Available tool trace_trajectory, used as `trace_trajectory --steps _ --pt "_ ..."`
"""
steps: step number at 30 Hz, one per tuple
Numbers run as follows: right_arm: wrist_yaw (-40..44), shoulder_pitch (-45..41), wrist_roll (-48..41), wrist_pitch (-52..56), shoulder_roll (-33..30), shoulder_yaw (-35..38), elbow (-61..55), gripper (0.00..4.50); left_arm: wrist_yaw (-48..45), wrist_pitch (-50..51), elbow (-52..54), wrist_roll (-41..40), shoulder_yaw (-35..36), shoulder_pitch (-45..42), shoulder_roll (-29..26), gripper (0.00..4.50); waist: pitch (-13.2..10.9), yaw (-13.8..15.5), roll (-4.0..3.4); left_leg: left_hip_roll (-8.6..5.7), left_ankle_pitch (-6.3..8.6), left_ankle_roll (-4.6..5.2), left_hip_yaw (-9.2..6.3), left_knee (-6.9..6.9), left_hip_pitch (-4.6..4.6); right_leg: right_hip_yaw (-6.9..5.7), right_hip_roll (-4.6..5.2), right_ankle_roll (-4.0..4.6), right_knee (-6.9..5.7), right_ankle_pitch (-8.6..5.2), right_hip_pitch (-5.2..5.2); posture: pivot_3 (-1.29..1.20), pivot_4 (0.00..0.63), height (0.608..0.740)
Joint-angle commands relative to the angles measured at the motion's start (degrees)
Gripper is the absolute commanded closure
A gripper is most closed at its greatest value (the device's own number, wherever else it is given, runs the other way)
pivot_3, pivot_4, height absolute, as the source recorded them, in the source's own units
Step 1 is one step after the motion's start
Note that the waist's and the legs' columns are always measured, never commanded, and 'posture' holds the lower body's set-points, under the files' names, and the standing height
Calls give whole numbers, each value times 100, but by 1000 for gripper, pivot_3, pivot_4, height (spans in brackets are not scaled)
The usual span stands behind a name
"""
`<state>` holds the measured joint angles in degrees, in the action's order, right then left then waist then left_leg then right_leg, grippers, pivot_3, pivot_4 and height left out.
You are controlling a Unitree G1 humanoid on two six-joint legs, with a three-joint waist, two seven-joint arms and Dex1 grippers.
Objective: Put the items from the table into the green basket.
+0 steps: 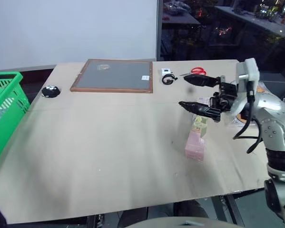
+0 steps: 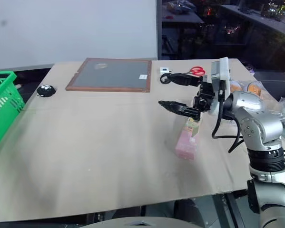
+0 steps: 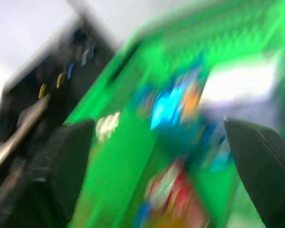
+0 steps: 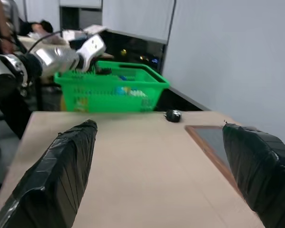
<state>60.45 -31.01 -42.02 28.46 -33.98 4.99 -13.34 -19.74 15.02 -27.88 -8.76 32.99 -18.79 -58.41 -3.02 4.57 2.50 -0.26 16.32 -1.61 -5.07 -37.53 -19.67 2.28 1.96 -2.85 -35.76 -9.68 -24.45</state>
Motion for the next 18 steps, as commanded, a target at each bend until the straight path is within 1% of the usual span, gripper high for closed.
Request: trace_trajectory --steps 1,3,6,7,9,11,13,14,16,18 --pt "-151 222 118 -140 -249 412 -47 0 -321 1130 1696 -777 -481 -199 543 34 23 -27 14 0 0 0 2 -1 1 1 0 0 2 0 4 102 0 740" --pt "-198 480 335 -261 -372 437 -79 0 -434 1779 2552 -1112 -891 -258 923 34 25 -84 16 0 1 2 2 -4 14 3 -1 0 5 0 18 79 0 740" --pt "-360 937 415 -288 -477 594 -283 0 -606 2723 3692 -1747 -1810 -537 1693 34 25 -229 13 3 1 3 1 -4 19 6 -5 0 -1 0 21 50 0 740" --pt "-429 1038 387 -255 -494 655 -353 0 -623 2940 3902 -1883 -2082 -658 1950 34 25 -263 7 4 1 3 1 -4 19 7 -6 0 -2 0 21 38 0 740" --pt "-576 1239 371 -162 -569 774 -483 0 -645 3180 4065 -1905 -2596 -876 2374 34 26 -360 1 3 2 5 3 -9 20 13 -7 0 1 0 26 -10 0 740" --pt "-817 1455 686 -136 -711 735 -586 0 -602 3217 4013 -1715 -2982 -1095 2592 34 29 -507 -6 2 3 7 9 -12 20 21 -9 0 2 0 29 -45 0 740" --pt "-1333 1656 993 124 -732 531 -846 0 -578 3261 3880 -1665 -3022 -1300 2640 34 28 -704 -10 3 5 11 16 -13 23 32 -17 -4 2 -5 45 -62 0 740" --pt "-1633 1713 1164 211 -664 402 -984 0 -628 3242 3837 -1632 -3022 -1349 2576 34 27 -735 -12 8 6 11 20 -12 32 38 -25 -19 2 -16 54 -71 0 740" --pt "-2509 1691 1549 686 -362 79 -1227 0 -797 3178 3747 -1570 -2900 -1360 2296 34 24 -896 -16 22 6 11 32 -12 47 53 -41 -3 2 -28 64 -80 0 740" --pt "-3359 1490 1890 1293 69 -225 -1232 0 -1048 3061 3660 -1544 -2683 -1283 1899 34 21 -1029 -23 45 7 11 57 1 89 81 -71 2 0 -30 83 -77 0 740"
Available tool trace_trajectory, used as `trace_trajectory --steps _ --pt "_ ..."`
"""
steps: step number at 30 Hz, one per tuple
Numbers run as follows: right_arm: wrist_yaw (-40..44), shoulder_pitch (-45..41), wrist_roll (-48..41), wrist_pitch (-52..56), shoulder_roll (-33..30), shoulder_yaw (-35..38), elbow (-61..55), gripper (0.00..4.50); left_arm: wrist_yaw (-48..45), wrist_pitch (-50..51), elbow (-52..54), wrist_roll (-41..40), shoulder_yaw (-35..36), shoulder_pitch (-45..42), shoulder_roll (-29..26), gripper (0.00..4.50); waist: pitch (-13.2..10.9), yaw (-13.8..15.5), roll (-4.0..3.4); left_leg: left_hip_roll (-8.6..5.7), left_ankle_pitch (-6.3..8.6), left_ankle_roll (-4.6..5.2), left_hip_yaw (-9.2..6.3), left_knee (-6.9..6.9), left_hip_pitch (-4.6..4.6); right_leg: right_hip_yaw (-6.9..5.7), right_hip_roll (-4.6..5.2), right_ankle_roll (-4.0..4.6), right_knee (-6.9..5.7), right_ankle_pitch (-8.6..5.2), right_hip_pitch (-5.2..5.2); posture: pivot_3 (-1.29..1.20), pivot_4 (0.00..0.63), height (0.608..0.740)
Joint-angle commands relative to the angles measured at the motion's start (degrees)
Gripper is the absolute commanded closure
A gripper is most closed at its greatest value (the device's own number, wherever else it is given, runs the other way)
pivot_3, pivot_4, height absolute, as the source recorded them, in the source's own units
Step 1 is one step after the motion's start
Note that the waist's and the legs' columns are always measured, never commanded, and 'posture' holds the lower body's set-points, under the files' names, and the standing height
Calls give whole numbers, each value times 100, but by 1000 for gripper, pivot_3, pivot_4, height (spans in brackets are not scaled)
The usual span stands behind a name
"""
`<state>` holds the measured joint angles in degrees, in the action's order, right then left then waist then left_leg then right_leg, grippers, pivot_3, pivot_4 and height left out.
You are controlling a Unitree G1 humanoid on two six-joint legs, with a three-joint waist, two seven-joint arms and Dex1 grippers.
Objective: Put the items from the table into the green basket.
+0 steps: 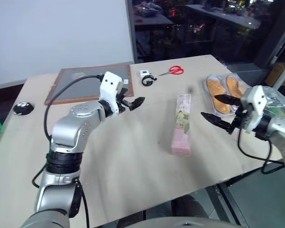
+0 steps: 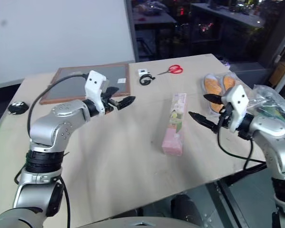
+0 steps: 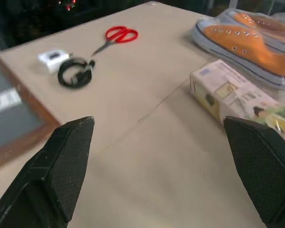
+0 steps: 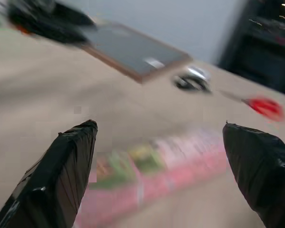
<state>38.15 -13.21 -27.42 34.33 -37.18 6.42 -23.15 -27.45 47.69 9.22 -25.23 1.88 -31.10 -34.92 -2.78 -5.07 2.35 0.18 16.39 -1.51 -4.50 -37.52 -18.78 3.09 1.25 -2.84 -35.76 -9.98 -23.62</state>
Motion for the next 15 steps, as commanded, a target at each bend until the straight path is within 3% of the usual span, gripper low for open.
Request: trace_trajectory --steps 1,7,10,15 --pt "-1488 -377 511 1036 621 -442 -230 0 -448 -318 -65 125 501 27 -664 34 -6 -112 -11 5 0 0 3 3 8 18 -17 2 -1 0 1 -69 2 740" --pt "-3202 -1071 483 3009 2423 -146 281 0 -2509 -1121 924 -352 1302 1862 -2037 34 -17 -208 -43 13 0 0 15 20 12 69 -45 5 2 -2 -18 -1 0 740" --pt "-3321 -1219 324 3506 2911 -14 532 0 -2948 -1120 1402 -694 1834 2524 -2216 34 -18 -74 -42 9 6 9 8 17 -16 68 -38 -2 9 1 -52 27 0 740" --pt "-3074 -1458 183 3909 3129 -261 880 0 -3062 -830 1806 -1034 2745 3187 -2232 34 -36 129 -69 7 17 25 13 18 -22 67 -36 -4 25 -8 -56 81 0 740"
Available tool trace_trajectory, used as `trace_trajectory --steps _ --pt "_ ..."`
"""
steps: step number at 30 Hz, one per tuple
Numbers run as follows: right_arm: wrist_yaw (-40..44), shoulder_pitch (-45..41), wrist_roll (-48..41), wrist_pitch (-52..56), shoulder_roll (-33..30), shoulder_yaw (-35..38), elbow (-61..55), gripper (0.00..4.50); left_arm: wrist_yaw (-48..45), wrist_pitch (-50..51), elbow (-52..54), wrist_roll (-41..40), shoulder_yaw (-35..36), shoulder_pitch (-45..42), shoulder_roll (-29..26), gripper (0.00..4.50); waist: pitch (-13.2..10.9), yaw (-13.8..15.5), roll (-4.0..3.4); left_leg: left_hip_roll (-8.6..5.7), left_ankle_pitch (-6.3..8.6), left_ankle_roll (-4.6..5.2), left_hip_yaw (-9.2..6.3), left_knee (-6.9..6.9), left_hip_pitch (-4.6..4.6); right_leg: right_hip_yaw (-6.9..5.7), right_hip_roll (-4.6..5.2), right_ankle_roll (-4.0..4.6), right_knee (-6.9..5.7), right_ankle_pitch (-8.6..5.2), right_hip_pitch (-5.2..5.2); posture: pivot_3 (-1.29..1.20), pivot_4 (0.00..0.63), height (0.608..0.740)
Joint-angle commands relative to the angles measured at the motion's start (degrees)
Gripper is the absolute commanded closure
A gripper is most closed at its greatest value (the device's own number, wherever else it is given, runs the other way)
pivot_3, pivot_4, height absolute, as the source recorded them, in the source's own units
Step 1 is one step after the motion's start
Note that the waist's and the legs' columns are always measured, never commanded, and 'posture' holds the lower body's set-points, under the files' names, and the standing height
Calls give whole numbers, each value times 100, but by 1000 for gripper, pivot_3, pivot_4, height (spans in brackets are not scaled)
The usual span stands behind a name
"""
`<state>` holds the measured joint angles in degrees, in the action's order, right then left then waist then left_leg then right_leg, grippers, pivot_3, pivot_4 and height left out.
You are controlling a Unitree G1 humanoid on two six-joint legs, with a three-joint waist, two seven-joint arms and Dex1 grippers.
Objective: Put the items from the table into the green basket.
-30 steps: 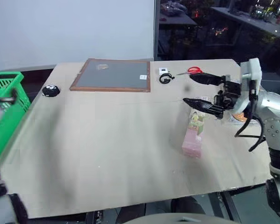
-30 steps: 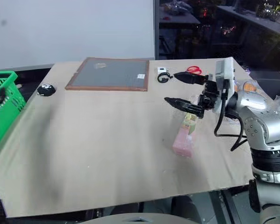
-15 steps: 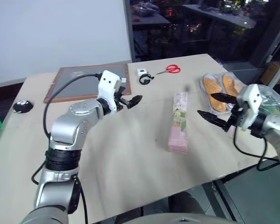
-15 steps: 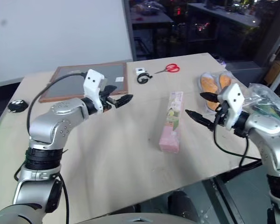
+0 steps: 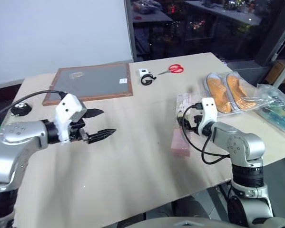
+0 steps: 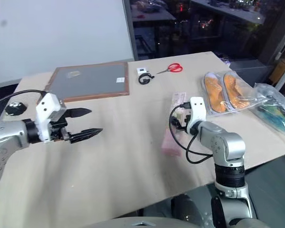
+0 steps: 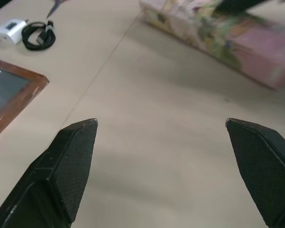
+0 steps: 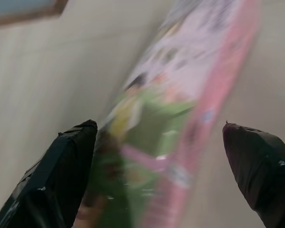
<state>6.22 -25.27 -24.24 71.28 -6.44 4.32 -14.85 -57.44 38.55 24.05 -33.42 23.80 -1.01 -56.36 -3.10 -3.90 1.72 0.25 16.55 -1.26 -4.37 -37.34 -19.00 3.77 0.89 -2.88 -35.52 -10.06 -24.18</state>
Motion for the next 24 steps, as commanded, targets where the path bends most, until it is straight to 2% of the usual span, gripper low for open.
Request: trace_trajectory --steps 1,7,8,9,11,14,17,18,24 --pt "144 -307 -79 250 7 -173 159 0 -71 124 406 -237 691 329 -82 34 -9 18 -14 1 0 0 0 0 2 0 -1 0 0 -1 0 89 0 740" --pt "336 -543 252 184 -312 -870 710 0 43 314 839 -385 1299 982 39 34 -11 55 -21 7 0 1 -1 3 26 -2 -10 1 -12 -1 12 140 0 740" --pt "349 -570 266 184 -305 -890 764 263 62 337 879 -410 1383 1050 59 8 -11 55 -22 9 0 1 3 3 29 -1 -10 1 -13 -1 12 140 0 740" --pt "391 -596 258 173 -307 -910 795 263 80 354 914 -428 1453 1107 81 8 -11 79 -23 9 0 1 3 3 30 -1 -10 1 -13 -1 12 140 0 740" --pt "436 -629 264 153 -275 -902 835 936 111 368 970 -464 1516 1178 116 0 -10 80 -22 13 0 1 0 3 37 -1 -17 1 -14 -1 23 153 0 740" --pt "488 -652 237 -80 -128 -757 833 2277 239 400 1078 -629 1378 1141 225 0 -8 127 -19 13 0 1 0 3 36 -2 -16 1 -13 -1 23 152 0 740" --pt "854 -680 -151 -346 112 -487 511 3597 498 584 1184 -846 1095 1011 348 0 -9 159 -20 13 0 1 -1 4 35 -2 -17 1 -12 -1 22 144 0 740" --pt "987 -667 -222 -456 133 -500 398 3849 613 640 1170 -903 1017 933 392 0 -10 161 -21 13 0 1 -2 4 34 -2 -17 1 -12 -1 22 132 0 740" --pt "883 -647 -267 -224 158 -510 250 3849 893 641 881 -830 589 641 466 0 -15 167 -30 11 0 0 -3 5 30 -3 -16 2 -11 -2 21 110 0 740"
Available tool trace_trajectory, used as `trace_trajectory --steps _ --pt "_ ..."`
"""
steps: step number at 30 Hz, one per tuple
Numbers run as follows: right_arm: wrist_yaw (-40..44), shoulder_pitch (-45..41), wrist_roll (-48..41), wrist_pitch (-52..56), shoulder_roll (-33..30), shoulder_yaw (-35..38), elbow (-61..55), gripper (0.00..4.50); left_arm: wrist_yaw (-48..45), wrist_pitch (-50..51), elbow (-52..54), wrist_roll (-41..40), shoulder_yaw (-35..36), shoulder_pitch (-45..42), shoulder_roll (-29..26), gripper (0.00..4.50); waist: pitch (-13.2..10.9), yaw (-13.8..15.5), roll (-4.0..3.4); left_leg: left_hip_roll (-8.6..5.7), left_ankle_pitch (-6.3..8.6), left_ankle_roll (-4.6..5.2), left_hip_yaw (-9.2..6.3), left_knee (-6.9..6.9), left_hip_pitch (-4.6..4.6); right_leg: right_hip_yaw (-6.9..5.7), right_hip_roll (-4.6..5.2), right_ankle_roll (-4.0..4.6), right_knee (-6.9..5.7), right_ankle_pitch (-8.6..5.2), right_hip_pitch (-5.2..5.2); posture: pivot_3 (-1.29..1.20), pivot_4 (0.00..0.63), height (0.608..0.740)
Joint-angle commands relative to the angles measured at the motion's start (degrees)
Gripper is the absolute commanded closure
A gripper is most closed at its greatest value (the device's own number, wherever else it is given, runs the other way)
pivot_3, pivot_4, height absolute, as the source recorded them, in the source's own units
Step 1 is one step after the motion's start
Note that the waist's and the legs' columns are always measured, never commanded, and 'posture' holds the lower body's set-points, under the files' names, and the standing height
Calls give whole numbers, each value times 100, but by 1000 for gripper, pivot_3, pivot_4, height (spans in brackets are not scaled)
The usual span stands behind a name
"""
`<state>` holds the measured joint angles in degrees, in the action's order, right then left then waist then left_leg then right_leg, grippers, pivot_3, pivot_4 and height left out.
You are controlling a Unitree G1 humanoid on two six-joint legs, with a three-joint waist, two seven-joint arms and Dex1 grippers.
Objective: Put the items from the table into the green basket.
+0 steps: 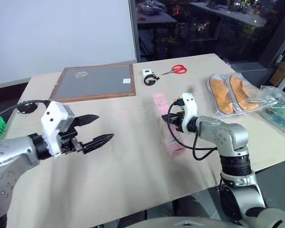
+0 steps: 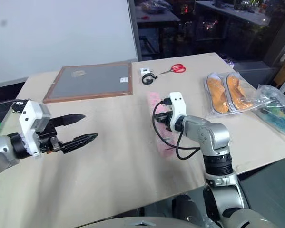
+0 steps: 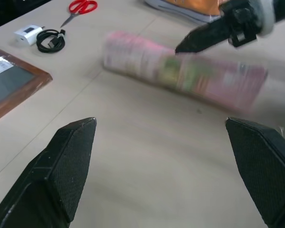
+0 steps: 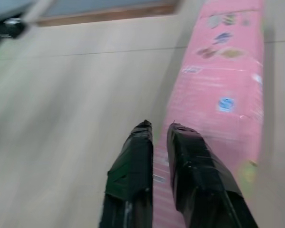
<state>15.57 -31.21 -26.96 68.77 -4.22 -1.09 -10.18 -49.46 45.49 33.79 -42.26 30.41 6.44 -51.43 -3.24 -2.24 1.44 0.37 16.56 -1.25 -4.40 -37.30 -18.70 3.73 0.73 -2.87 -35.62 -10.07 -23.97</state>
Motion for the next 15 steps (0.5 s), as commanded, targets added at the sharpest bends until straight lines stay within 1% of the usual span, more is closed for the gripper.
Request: trace_trajectory --steps 1,2,4,5,6,7,9,11,13,14,15 --pt "-140 -45 70 117 -106 2 -205 3849 91 -61 -112 48 -91 -119 -44 0 -1 0 -2 0 0 0 0 0 -1 0 0 0 2 0 -1 107 0 740" --pt "-184 -36 134 136 -171 -58 -190 3849 87 -61 -121 21 -88 -131 -55 0 -1 -1 -2 0 0 0 0 0 -2 0 0 0 3 0 -1 106 0 740" --pt "32 5 278 -152 -475 -368 -214 3849 42 -97 -130 -33 -21 -137 -89 0 -2 -2 -3 0 0 0 0 0 -6 0 0 0 6 0 -5 104 0 740" --pt "103 22 280 -222 -550 -410 -237 3472 12 -112 -137 -46 31 -121 -110 0 -3 -3 -4 -1 0 0 1 0 -9 0 1 0 10 0 -7 104 0 740" --pt "157 24 275 -253 -624 -450 -254 3341 -26 -124 -142 -54 90 -92 -132 0 -3 -7 -3 -1 0 -1 2 1 -9 0 2 0 11 -1 -7 106 0 740" --pt "203 15 301 -312 -704 -512 -271 3061 -57 -131 -140 -52 139 -57 -150 0 -2 -8 -3 -1 0 0 2 2 -9 0 2 0 12 -1 -7 106 0 740" --pt "208 -9 432 -431 -851 -662 -306 2177 -89 -133 -134 -3 223 47 -184 0 -4 -22 -6 -1 0 0 3 7 -10 1 1 1 12 -1 -11 112 0 740" --pt "252 -22 491 -472 -937 -766 -333 1103 -105 -139 -119 36 271 128 -200 0 -6 -16 -9 0 0 0 4 10 -9 2 0 2 12 -2 -12 112 0 740" --pt "281 -28 393 -360 -887 -735 -401 172 -97 -140 -90 42 320 195 -191 0 -7 -15 -9 1 0 0 4 12 -9 1 -1 3 12 -2 -13 125 0 740" --pt "296 -32 351 -302 -865 -729 -445 59 -88 -139 -80 36 342 222 -185 0 -8 -12 -9 1 0 0 4 12 -9 2 -1 4 12 -3 -14 128 0 740" --pt "282 -45 383 -275 -876 -770 -476 59 -79 -139 -65 35 370 258 -182 0 -8 -7 -10 1 0 0 3 12 -10 2 -1 4 12 -3 -14 128 0 740"
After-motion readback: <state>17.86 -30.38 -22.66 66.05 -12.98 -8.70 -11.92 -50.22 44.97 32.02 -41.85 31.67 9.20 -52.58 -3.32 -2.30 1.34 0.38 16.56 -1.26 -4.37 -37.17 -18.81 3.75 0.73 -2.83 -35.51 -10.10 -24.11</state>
